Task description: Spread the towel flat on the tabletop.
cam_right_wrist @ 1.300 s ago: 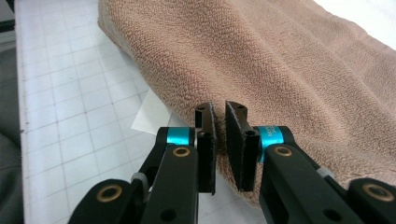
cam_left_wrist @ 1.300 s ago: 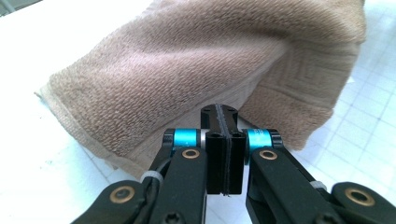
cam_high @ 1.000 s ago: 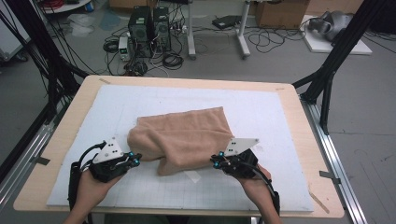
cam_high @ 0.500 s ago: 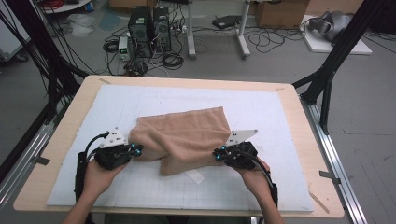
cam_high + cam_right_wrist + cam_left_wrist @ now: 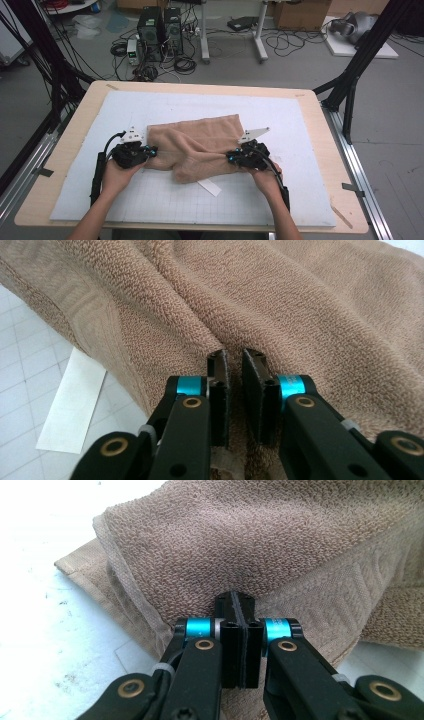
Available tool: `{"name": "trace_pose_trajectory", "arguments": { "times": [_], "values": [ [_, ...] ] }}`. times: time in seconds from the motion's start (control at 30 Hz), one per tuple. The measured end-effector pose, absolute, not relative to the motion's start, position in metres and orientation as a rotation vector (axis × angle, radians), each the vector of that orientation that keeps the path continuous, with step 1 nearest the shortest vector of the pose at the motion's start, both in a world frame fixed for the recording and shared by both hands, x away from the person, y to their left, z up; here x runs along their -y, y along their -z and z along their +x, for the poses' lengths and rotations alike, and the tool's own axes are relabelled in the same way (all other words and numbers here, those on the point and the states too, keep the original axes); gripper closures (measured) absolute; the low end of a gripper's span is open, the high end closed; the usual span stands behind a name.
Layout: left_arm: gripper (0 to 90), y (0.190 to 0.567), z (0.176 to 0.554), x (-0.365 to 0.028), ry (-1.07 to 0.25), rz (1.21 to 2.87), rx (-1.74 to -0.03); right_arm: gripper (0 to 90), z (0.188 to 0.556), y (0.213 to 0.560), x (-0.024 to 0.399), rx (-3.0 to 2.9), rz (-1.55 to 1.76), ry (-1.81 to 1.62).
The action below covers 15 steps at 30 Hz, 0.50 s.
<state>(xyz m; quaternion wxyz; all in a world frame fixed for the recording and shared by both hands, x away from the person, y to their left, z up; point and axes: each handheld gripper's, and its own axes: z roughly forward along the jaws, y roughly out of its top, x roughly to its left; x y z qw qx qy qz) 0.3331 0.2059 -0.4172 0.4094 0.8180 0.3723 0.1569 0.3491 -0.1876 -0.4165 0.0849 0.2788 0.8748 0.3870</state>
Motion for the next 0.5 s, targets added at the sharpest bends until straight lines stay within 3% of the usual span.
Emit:
{"name": "trace_pose_trajectory", "arguments": {
  "times": [0.23, 0.5],
  "values": [
    [77.6, 0.404, 0.315, -0.209, -0.413, 2.06, -0.885, 69.8, 0.335, 0.406, 0.192, -2.589, 0.804, -1.185],
    [64.1, 0.395, 0.294, -0.223, -0.406, 2.029, -0.839, 64.9, 0.314, 0.396, 0.205, -2.546, 0.769, -1.239]
  ]
}}
